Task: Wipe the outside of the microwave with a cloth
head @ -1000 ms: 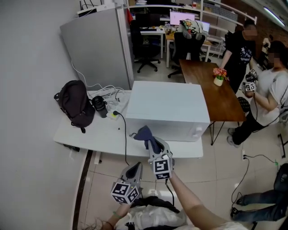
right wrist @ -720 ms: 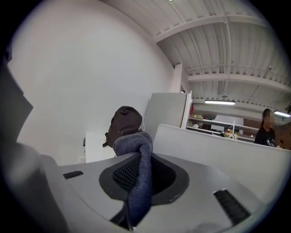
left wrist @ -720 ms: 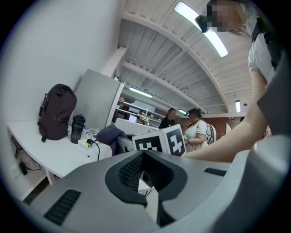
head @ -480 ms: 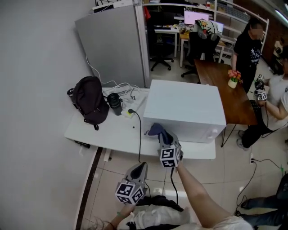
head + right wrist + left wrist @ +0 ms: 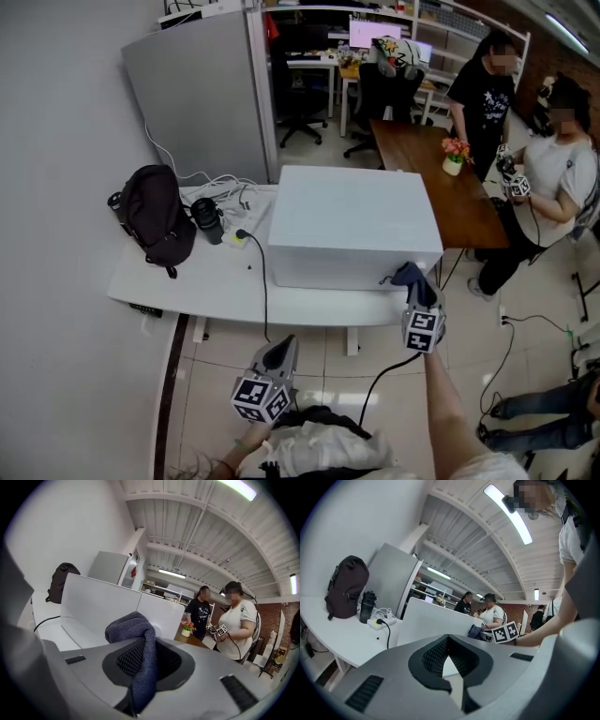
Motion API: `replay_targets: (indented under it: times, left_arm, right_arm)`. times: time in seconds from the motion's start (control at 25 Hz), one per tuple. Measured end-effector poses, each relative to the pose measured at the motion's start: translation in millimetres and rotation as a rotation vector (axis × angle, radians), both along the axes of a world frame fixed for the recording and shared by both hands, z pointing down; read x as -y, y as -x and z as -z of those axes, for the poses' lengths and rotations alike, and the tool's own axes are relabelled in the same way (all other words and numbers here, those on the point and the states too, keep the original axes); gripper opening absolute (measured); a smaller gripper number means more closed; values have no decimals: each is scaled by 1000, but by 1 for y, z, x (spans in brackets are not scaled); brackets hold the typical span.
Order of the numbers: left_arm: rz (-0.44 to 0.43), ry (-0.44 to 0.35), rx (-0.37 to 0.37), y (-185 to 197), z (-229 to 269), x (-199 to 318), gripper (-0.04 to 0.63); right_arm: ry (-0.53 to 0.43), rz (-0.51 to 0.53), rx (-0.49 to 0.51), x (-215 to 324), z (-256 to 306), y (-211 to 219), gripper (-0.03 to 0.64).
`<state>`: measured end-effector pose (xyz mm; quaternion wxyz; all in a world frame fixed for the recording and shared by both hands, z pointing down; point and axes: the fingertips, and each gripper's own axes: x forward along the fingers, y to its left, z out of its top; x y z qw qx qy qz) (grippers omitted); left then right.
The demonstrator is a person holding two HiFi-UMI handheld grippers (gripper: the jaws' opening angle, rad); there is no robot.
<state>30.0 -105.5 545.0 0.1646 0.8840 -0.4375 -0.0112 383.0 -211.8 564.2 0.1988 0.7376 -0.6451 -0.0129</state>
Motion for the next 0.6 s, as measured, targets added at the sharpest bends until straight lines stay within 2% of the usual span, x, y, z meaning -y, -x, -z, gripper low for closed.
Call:
replay_targets:
  times: [0.08, 0.2, 0.36, 0.48, 0.6]
  left_arm:
    - [1, 2, -1, 1, -1, 1, -14]
    - [20, 5, -5, 6, -2, 3, -14]
    - [51, 11, -12, 15, -1, 1, -14]
    - [65, 7, -5, 21, 0, -5, -14]
    - [80, 3, 5, 27, 3, -13, -14]
  right_arm:
    - [0, 18, -7, -8, 0, 2, 78]
    - [-32, 95, 65, -14, 1, 48, 78]
    - [-34, 298, 165, -7, -12, 167, 78]
    - [3, 486, 161, 7, -25, 265, 78]
    - [60, 621, 132, 26, -48, 334, 78]
